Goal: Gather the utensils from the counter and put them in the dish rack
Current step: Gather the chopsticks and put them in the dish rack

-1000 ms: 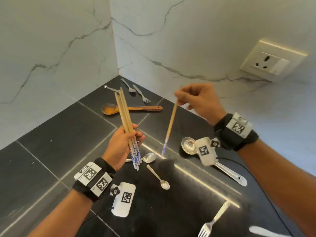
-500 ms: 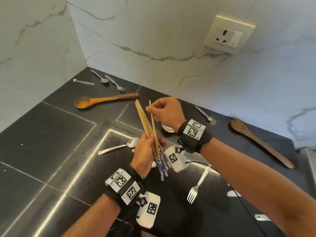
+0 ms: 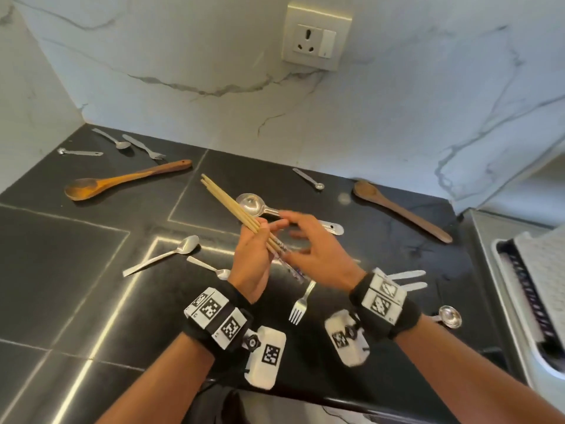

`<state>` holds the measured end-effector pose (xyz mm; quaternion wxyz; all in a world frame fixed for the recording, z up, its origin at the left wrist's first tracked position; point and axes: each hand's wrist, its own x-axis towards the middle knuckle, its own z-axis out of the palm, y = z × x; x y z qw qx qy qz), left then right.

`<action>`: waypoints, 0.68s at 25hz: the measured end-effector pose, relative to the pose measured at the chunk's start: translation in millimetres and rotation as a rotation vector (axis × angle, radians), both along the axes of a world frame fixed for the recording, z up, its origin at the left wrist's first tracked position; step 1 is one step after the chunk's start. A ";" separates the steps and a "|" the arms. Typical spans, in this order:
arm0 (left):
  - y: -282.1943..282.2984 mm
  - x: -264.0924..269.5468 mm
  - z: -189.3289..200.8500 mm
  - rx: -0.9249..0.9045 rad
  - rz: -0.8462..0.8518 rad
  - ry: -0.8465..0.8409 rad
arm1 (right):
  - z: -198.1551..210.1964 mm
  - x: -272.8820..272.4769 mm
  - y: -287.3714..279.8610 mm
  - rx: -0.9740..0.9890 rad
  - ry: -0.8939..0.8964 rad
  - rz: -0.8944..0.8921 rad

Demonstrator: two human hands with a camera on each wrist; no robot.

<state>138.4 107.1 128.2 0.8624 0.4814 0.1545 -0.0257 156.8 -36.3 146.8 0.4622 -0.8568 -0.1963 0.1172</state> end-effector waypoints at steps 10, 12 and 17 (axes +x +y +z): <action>-223.4 -61.5 50.3 0.197 -0.265 -0.131 | 31.5 -107.8 -206.2 -0.467 -0.337 -0.335; -257.7 -69.1 63.6 0.249 -0.312 -0.208 | 52.5 -119.4 -250.0 -0.559 -0.376 -0.343; -389.0 -93.6 107.5 0.345 -0.438 -0.581 | 131.9 -159.2 -427.4 -0.744 -0.467 -0.427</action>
